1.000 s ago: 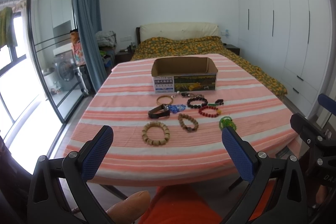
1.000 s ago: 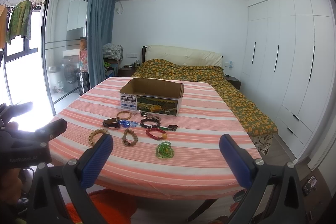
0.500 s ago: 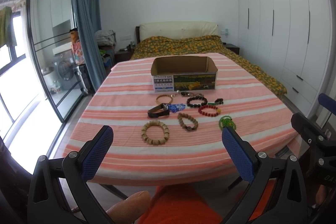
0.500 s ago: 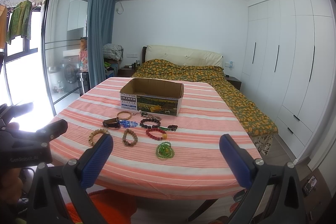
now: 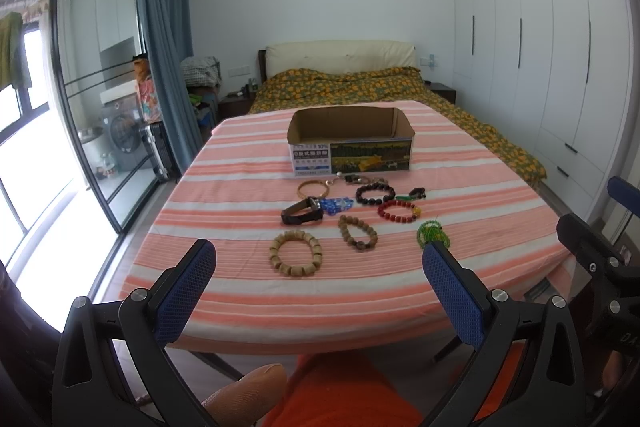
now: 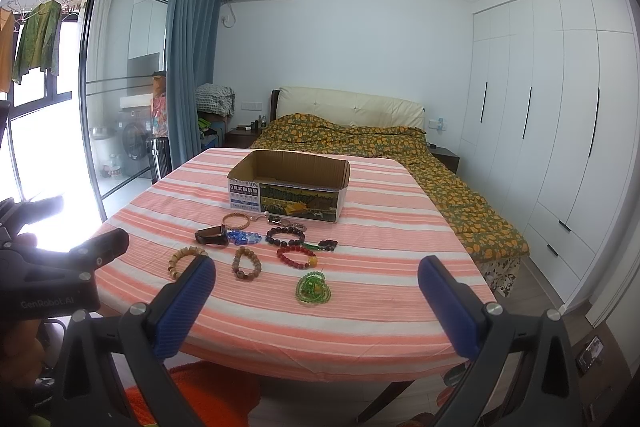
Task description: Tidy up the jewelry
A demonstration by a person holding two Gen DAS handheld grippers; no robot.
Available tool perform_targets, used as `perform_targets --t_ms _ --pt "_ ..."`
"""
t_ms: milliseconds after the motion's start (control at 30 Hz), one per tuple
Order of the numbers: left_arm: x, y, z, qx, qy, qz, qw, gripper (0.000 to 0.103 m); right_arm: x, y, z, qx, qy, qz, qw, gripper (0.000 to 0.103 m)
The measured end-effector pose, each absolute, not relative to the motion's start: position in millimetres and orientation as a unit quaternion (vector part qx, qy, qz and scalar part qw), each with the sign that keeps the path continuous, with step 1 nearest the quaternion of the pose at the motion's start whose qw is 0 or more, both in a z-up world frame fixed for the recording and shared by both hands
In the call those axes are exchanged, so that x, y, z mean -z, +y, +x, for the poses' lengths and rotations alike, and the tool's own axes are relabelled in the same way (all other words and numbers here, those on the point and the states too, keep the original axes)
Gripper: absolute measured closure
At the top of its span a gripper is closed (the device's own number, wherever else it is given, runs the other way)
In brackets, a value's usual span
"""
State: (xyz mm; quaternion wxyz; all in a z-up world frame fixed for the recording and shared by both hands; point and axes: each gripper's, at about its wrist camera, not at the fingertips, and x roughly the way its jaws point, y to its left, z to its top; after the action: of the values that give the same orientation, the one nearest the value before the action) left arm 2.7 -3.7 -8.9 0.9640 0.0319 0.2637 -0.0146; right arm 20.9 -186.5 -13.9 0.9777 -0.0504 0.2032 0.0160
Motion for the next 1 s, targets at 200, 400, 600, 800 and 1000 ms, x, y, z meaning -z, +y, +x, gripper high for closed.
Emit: perform_targets --t_ms 200,400,600,800,1000 --pt "10.2 -4.5 2.5 0.016 0.265 0.031 0.964 0.000 13.9 -186.5 20.8 -0.016 0.203 -0.051 0.978 0.000" --pt "9.8 -4.7 2.9 0.015 0.263 0.031 0.964 0.000 14.0 -186.7 21.1 -0.016 0.204 -0.051 0.978 0.000" --pt "9.6 -4.0 2.0 0.014 0.263 0.032 0.964 0.000 13.7 -186.2 20.6 -0.017 0.204 -0.052 0.978 0.000" --pt "10.1 -5.6 5.9 0.017 0.271 0.036 0.962 0.000 12.6 -185.4 20.4 -0.016 0.204 -0.052 0.978 0.000" --pt "9.9 -5.4 7.7 0.022 0.274 0.035 0.961 0.000 17.4 -181.8 18.7 -0.019 0.208 -0.052 0.977 0.000"
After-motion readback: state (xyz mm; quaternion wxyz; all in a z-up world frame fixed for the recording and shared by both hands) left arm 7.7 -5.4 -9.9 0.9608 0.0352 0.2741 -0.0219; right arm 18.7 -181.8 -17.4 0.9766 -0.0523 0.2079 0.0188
